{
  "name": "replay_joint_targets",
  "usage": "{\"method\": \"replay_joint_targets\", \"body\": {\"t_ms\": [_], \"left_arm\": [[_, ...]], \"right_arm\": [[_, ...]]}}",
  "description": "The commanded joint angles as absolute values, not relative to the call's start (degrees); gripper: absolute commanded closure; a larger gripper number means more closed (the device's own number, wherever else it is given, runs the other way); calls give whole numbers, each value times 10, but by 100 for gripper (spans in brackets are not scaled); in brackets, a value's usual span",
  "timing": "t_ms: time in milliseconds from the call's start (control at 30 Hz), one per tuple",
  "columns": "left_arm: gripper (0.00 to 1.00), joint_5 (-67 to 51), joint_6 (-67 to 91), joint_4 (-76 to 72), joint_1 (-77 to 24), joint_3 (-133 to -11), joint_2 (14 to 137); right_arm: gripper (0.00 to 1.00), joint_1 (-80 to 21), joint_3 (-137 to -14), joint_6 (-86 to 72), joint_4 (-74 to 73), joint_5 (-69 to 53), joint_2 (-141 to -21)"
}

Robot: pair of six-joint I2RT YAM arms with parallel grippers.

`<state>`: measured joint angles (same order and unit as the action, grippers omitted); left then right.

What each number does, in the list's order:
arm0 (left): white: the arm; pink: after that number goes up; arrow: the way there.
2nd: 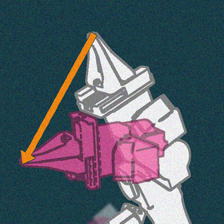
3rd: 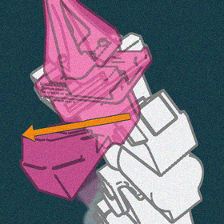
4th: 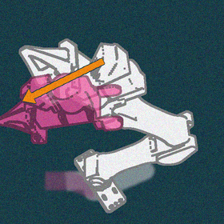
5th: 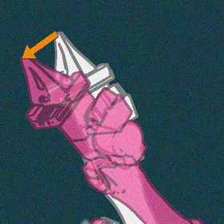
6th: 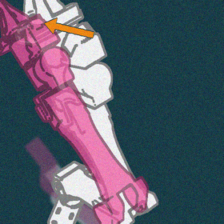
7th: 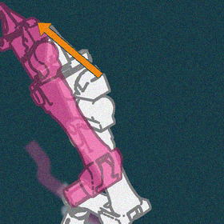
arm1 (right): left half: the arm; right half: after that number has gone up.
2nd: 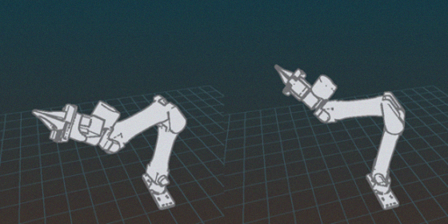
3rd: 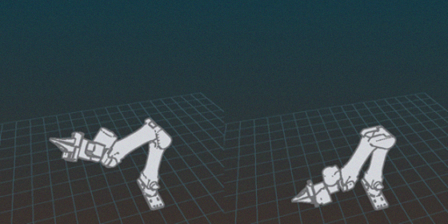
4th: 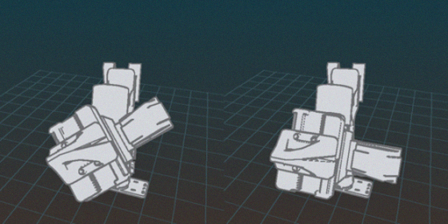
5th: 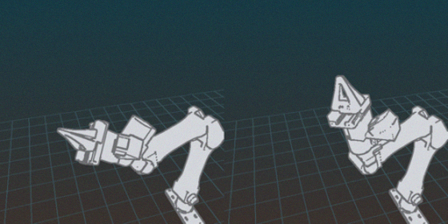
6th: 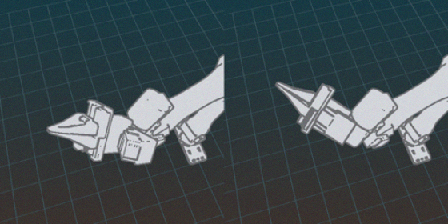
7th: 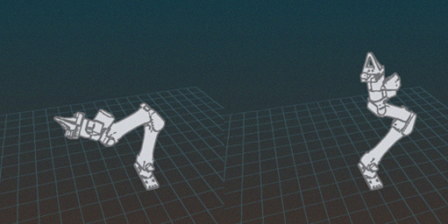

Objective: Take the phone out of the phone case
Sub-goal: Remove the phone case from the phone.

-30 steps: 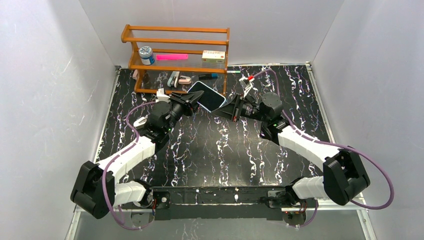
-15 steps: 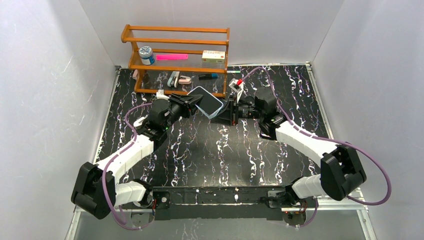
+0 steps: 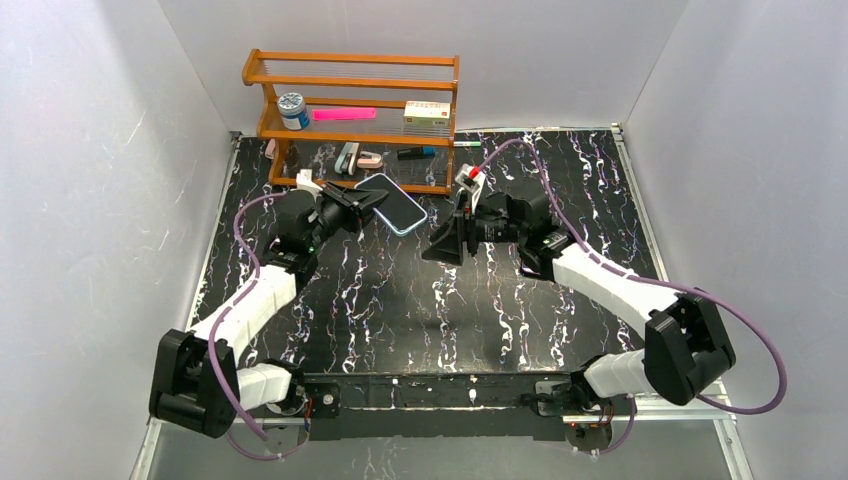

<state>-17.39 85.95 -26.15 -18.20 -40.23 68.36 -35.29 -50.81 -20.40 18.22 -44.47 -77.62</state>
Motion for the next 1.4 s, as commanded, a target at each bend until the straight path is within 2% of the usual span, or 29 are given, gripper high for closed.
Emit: {"method": "replay_joint_targets", "body": {"t_ms": [0,100,233,433,700,1167,1367], "left_arm": [[100,-281,775,-298,-145,-439,671],[100,-333,701,-273,-134,-468,681],[100,-390,630,-244,-131,-499,693],[100,-486,569,-245,-132,-532,713],[100,-532,524,-245,-132,-558,721],[100,-560,533,-268,-149,-567,710],[100,-556,543,-279,-159,-566,712]], "right_arm": [[14,-349,-531,-170,96,-422,-743],[6,-349,-529,-157,78,-411,-729],[1,-349,-517,-145,98,-398,-703],[1,-349,-543,-116,89,-447,-721],[5,-349,-573,-102,139,-552,-765],[21,-353,-621,-115,180,-628,-824],[35,-353,-631,-118,179,-651,-839]]}}
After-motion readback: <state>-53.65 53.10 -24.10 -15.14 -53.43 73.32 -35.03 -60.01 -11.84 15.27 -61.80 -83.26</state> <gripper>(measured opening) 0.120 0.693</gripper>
